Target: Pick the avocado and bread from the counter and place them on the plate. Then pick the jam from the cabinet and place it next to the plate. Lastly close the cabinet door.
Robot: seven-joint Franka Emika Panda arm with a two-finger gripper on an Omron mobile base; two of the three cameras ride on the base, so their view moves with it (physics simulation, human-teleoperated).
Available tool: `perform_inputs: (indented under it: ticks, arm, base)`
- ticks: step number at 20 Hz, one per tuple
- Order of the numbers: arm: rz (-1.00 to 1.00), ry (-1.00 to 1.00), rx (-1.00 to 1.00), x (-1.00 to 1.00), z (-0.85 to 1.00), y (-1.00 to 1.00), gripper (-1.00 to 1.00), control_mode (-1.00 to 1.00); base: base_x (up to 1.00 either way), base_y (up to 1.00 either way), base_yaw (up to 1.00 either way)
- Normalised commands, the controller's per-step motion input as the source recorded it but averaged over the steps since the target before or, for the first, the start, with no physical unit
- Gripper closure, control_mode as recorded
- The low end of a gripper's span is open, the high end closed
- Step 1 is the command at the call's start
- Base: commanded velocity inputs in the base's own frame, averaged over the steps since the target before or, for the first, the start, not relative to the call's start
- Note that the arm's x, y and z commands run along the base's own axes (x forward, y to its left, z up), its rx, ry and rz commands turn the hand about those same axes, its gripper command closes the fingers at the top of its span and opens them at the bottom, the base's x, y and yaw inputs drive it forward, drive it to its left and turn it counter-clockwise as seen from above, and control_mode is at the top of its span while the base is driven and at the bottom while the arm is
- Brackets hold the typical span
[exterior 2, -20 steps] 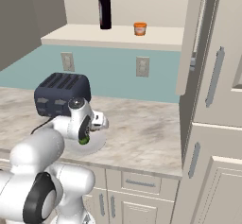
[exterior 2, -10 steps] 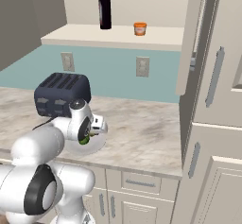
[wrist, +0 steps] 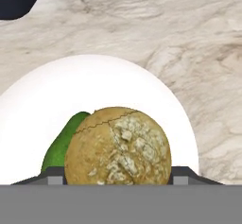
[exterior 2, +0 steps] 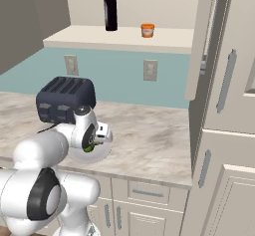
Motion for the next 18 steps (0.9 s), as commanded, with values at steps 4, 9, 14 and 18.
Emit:
perform_inputs:
  ticks: [4, 9, 14, 18]
  arm:
    - [0.0, 0.0, 0.02, 0.0, -0.04, 0.02, -1.0, -1.0]
    - [0.0, 0.01, 0.0, 0.0, 0.0, 0.0, -1.0, -1.0]
    - [0.0, 0.04, 0.0, 0.0, -0.04, 0.0, -1.0, -1.0]
    - [0.0, -0.01, 0.04, 0.0, 0.28, 0.0, -1.0, -1.0]
  base:
    - [0.0, 0.0, 0.0]
    - [0.0, 0.0, 0.0]
    - [0.0, 0.0, 0.0]
    - [0.0, 0.0, 0.0]
